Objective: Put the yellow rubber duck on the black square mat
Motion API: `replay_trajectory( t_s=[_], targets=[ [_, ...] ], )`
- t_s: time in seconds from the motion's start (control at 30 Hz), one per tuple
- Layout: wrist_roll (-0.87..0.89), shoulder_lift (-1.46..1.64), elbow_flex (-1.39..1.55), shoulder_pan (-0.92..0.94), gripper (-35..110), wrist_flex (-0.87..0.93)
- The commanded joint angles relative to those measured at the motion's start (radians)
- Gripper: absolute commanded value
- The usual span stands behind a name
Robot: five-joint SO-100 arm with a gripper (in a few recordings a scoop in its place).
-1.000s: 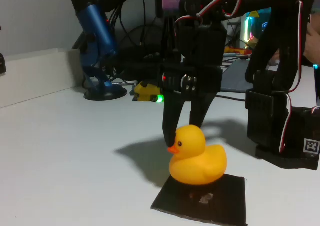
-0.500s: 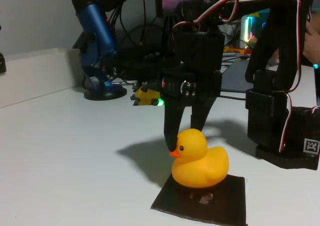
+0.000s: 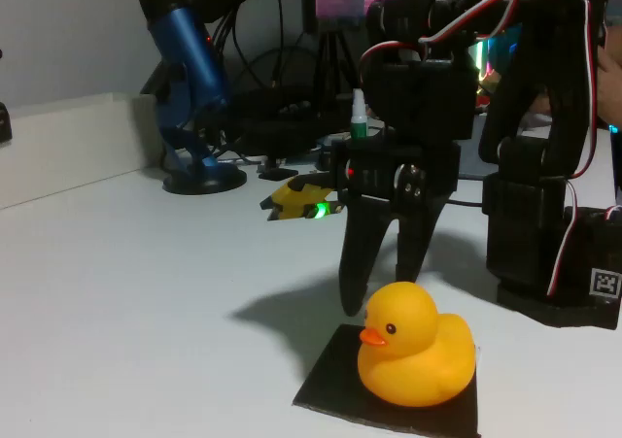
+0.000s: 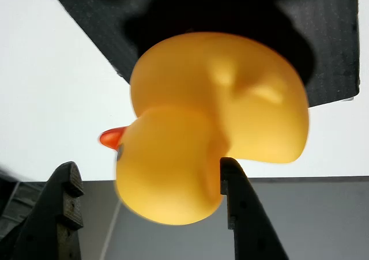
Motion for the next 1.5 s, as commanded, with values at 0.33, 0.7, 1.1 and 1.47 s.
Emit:
replay_trajectory(
  t_s=[0.33,0.7,1.1,1.47],
  targets=[
    [-0.009,0.023,-0.041,-0.018,28,0.008],
    [-0.018,0.023,-0.075,0.199,28,0.009],
    [-0.018,0.216,-0.077,0.609,28,-0.003],
    [0.000,0.446,-0.009,1.141,23,-0.006]
  ],
)
